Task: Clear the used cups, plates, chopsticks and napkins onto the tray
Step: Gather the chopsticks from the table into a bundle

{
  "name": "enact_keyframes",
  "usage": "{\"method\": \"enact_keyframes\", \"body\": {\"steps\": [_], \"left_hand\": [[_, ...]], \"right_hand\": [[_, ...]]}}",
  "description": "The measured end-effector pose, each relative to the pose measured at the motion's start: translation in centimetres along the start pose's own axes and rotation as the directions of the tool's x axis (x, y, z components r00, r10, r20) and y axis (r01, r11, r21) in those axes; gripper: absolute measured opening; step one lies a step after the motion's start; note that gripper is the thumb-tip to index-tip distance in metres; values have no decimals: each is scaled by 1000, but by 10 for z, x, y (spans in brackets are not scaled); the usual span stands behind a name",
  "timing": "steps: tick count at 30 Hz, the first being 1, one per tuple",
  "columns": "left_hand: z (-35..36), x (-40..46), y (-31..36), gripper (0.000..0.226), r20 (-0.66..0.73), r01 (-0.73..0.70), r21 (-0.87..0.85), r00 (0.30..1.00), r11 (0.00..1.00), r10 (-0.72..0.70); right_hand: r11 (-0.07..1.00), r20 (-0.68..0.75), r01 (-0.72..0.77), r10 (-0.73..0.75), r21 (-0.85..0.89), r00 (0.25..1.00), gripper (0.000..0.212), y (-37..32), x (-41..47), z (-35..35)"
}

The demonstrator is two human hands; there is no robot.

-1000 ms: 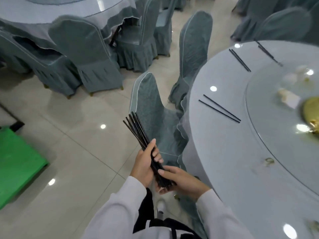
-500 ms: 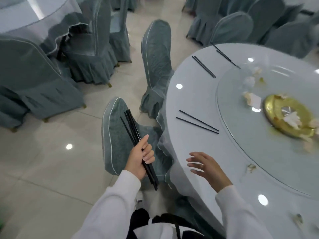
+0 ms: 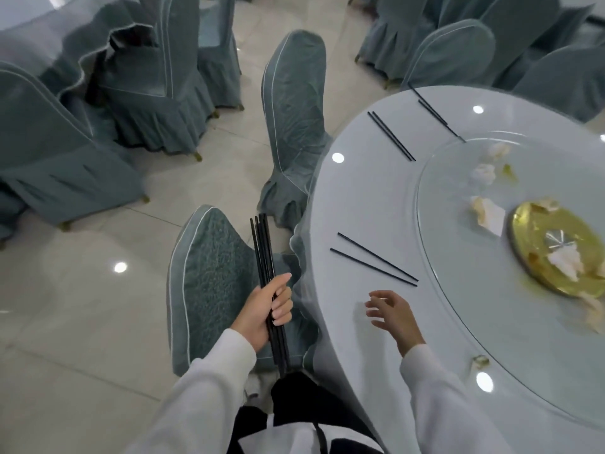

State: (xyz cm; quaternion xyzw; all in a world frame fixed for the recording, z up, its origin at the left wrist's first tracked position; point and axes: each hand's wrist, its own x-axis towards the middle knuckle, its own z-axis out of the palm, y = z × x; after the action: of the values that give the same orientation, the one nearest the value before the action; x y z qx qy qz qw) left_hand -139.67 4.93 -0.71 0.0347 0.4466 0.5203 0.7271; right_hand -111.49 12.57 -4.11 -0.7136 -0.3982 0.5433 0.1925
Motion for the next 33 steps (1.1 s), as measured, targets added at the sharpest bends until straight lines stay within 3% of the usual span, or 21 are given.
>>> {"method": "enact_keyframes", "body": {"steps": [3, 6, 10, 12, 14, 19, 27, 33], "left_hand": [[-2, 11, 1, 47, -79, 3, 115, 997, 993, 6], [-10, 19, 5, 49, -138, 1, 150, 990, 989, 19], [-15, 19, 15, 37, -220, -5, 57, 975, 998, 18], [-18, 14, 20, 41, -251, -9, 44, 968, 999, 20], [-23, 11, 25, 43, -288, -16, 27, 957, 1000, 23], [-32, 10, 30, 49, -353, -59, -20, 934, 998, 49], [-46, 3, 20, 46, -378, -74, -92, 925, 993, 34], [-46, -7, 21, 43, -364, -79, -79, 930, 994, 45]], "right_hand": [[972, -17, 92, -98, -218, 995, 18, -13, 34, 6], [838, -1, 197, -229, -510, 973, 43, -29, 74, 13], [527, 60, 196, -264, -827, 963, 68, -61, 119, 20], [337, 116, 190, -228, -922, 967, 69, -70, 134, 25], [239, 134, 187, -219, -953, 966, 60, -72, 145, 32], [227, 139, 202, -263, -953, 955, 25, -68, 163, 41], [284, 268, 305, -162, -909, 950, 19, -78, 183, 33], [170, 295, 321, -161, -932, 942, 17, -78, 183, 38]]}}
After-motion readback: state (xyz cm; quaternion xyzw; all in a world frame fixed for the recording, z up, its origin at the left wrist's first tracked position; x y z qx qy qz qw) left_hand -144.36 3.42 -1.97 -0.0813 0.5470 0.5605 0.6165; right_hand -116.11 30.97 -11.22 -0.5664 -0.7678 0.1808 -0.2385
